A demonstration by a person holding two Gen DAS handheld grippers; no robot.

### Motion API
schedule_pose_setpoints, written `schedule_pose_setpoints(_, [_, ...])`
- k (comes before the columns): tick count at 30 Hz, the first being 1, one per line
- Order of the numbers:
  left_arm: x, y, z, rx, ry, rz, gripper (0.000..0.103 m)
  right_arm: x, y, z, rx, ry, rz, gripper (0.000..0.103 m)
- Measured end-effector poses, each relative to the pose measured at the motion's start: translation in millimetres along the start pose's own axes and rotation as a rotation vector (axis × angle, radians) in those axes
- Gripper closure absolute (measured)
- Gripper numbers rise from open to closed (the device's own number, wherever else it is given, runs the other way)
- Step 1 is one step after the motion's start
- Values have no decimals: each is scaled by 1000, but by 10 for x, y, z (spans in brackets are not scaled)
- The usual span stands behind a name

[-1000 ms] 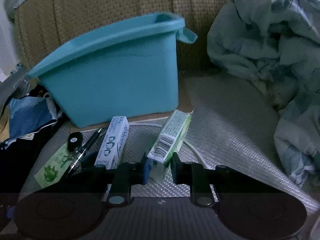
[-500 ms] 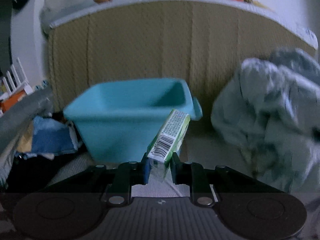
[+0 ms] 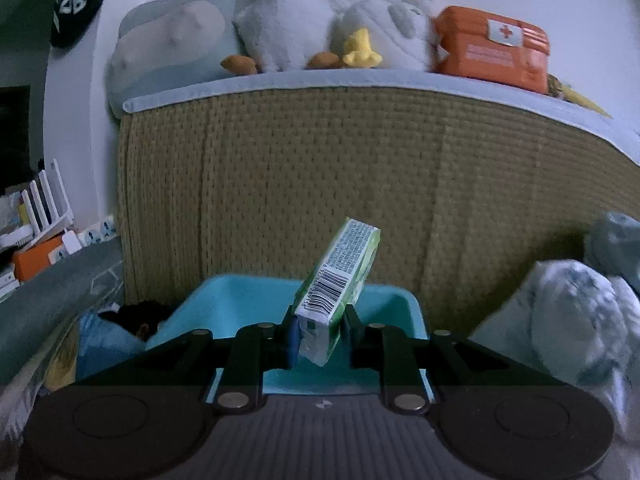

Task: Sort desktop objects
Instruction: 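Lift the green tissue pack with the right gripper over the teal bin, then open the right gripper to drop the tissue pack into the bin, then withdraw the right gripper from the teal bin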

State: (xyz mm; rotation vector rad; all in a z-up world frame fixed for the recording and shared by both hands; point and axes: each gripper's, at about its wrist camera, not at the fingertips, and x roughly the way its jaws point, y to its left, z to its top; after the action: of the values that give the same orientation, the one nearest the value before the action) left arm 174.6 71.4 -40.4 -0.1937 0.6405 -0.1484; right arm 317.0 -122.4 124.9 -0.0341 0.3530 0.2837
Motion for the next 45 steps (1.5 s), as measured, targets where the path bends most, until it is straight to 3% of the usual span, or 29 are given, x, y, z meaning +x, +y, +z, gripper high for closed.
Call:
schedule_pose_setpoints(9, [0,17,-5,-8,2,3,20,505,102,-23,25,75,4,80])
schedule_pose_setpoints(18, [11,23,-12,-8,1,0,20,653,132,-119,33,125,-8,77])
schedule_pose_setpoints(45, [14,-5,-29,12,4,3,20,167,-68,-200,40,89,7,77])
